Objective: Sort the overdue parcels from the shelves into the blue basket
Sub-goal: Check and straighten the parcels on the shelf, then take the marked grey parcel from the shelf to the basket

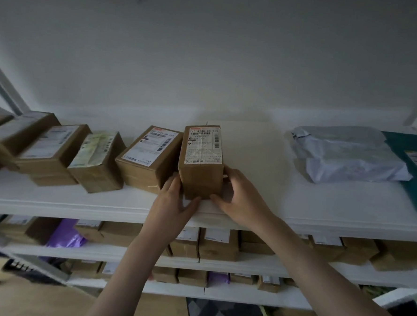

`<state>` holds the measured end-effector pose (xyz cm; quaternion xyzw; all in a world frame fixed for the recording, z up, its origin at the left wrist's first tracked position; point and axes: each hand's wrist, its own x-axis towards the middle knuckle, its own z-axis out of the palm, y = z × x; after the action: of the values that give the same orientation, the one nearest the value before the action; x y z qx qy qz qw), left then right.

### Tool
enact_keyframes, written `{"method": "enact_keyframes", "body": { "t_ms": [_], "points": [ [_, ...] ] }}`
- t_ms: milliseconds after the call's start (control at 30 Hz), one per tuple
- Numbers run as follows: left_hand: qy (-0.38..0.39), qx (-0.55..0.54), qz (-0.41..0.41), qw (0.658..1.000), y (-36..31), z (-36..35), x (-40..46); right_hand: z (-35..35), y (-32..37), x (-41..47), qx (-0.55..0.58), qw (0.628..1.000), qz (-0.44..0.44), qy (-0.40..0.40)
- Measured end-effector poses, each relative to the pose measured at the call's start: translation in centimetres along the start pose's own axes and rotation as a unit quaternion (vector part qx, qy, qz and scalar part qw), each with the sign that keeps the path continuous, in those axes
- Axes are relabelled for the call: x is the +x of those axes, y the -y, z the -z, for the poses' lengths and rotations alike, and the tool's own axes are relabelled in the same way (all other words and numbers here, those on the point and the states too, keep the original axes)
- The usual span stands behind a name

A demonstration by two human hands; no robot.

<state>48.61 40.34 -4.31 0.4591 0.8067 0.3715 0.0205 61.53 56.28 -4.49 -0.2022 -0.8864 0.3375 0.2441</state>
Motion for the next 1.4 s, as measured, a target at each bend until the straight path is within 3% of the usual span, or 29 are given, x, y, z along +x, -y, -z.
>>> {"method": "enact_keyframes", "body": {
  "t_ms": [200,300,567,900,1200,1400],
  "points": [
    [0.060,0.041,0.013,0.997,1.6,1.8,-5.7,0.0,-0.4,-2.7,-0.028,0.999,0.015,-0.018],
    [0.031,0.048,-0.004,0.998,0.8,1.3,-7.1,1.9,-1.6,-5.0,-0.048,0.998,-0.010,-0.037],
    [0.037,0.065,-0.074,0.994,-5.5,-5.7,-6.1,12.9,-8.0,-10.6,-0.138,0.984,-0.082,-0.082],
    [0.050,0.139,-0.105,0.983,-13.7,-13.8,-2.4,25.4,-14.9,-15.4,-0.057,0.969,-0.192,-0.144],
    [0.097,0.110,-0.096,0.985,-18.7,-16.8,2.0,26.5,-16.0,-13.5,-0.049,0.963,-0.240,-0.113],
    [0.065,0.057,-0.035,0.996,-20.9,-17.1,4.5,26.8,-17.5,-10.0,-0.051,0.956,-0.269,-0.103]
  ]
}}
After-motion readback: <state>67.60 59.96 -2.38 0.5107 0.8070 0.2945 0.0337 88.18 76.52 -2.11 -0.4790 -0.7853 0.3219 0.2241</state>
